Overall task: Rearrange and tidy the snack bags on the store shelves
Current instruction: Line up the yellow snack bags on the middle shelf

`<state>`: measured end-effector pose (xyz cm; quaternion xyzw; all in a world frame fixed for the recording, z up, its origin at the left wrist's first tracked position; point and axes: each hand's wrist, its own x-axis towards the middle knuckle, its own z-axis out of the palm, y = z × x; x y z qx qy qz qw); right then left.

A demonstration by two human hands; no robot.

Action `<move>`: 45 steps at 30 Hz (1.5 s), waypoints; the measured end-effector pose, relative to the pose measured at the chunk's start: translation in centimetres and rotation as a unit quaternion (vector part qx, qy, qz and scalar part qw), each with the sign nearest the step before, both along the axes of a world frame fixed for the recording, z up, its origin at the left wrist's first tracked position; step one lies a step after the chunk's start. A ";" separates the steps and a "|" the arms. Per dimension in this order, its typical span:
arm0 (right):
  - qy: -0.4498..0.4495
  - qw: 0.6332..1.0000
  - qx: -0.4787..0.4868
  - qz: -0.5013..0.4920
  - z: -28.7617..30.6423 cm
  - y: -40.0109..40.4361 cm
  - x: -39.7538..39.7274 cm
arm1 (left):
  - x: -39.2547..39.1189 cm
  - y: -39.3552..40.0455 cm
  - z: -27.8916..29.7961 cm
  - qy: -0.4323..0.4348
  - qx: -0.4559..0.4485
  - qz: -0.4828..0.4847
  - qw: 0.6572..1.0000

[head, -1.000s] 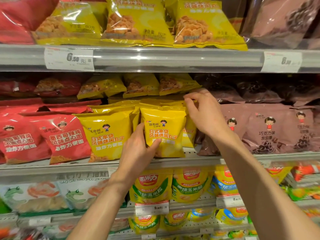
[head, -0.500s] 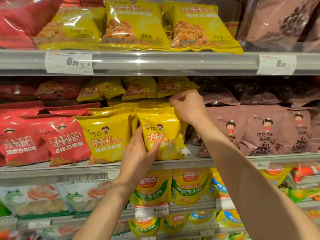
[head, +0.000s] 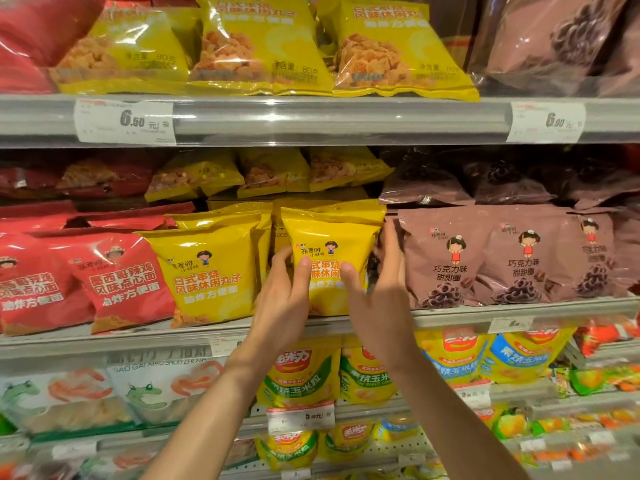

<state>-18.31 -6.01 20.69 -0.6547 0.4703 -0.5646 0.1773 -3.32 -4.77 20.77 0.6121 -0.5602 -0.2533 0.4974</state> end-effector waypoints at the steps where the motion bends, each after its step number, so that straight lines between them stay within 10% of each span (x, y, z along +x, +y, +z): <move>1: -0.004 1.000 0.012 0.013 -0.1 0.1 0.2 | -0.1 -0.1 0.1 0.016 0.012 -0.006 1.000; 11: 0.099 0.987 -0.027 -0.120 -0.5 -1.0 0.7 | -1.6 -1.3 1.5 0.058 0.109 -0.042 0.991; 21: 0.161 0.964 -0.130 -0.167 0.2 0.2 1.3 | 2.7 4.1 -0.6 -0.071 -0.036 0.033 0.996; 27: 0.263 0.931 -0.238 -0.085 0.3 0.3 4.7 | 7.5 6.5 -1.7 -0.099 -0.186 0.216 0.953; 32: 0.285 0.917 -0.279 -0.013 3.6 -0.7 8.2 | 10.2 6.5 -0.7 -0.039 -0.129 0.256 0.957; 45: 0.518 0.853 -0.057 0.018 9.9 -3.2 11.6 | 10.0 3.1 1.0 0.066 -0.042 0.173 0.982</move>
